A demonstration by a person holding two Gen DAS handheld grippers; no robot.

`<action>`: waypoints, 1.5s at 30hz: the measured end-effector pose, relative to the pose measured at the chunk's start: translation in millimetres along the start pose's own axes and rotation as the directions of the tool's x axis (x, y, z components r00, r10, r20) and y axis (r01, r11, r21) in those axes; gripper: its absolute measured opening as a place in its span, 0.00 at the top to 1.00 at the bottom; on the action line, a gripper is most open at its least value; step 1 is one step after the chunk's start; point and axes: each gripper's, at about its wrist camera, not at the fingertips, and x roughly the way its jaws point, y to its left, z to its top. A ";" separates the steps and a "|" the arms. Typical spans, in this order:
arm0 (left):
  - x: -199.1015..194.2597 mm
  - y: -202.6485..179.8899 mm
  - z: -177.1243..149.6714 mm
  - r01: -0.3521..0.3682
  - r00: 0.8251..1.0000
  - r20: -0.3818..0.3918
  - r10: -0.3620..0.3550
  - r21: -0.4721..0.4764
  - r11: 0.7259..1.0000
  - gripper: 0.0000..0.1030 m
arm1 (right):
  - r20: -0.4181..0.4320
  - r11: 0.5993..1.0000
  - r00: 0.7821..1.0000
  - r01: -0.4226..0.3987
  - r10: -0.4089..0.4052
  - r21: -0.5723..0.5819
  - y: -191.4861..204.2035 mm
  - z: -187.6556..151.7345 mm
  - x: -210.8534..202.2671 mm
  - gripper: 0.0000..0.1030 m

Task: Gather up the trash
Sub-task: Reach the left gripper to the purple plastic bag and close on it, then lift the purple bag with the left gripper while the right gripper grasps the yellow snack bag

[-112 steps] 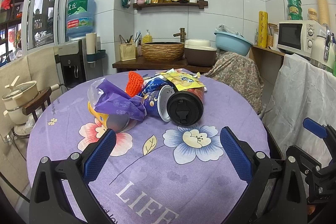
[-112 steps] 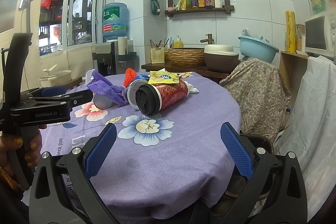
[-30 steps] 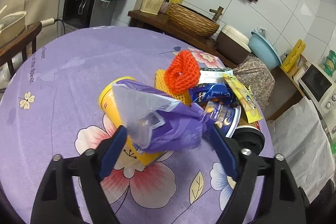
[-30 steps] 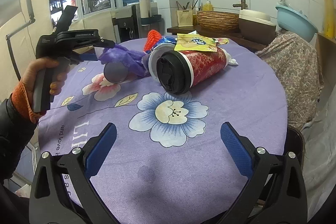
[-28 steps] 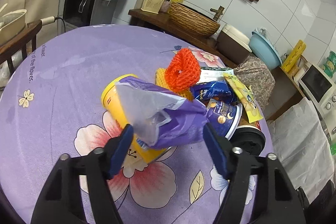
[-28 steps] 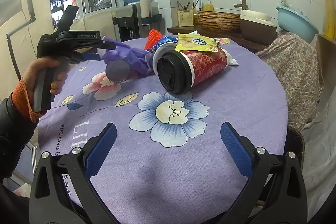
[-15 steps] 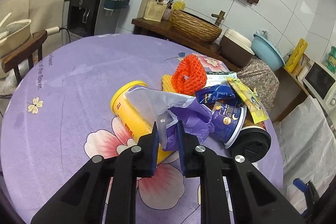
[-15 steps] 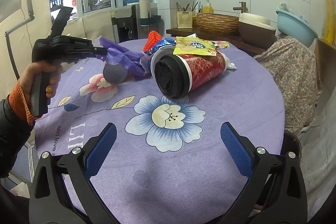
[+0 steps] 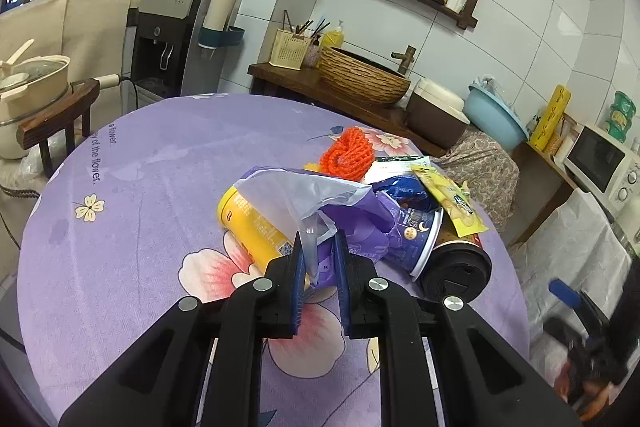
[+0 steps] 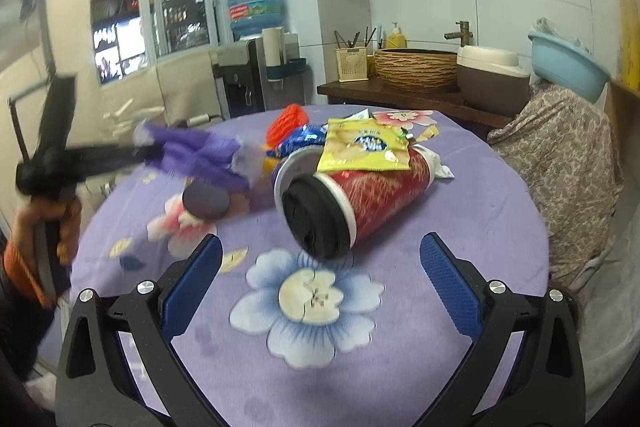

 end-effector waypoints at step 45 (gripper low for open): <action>-6.9 -13.6 -20.2 0.072 0.997 -0.012 -0.071 0.047 0.996 0.86 | -0.101 0.922 0.993 -0.019 0.063 0.388 -123.5 91.6 175.2 0.94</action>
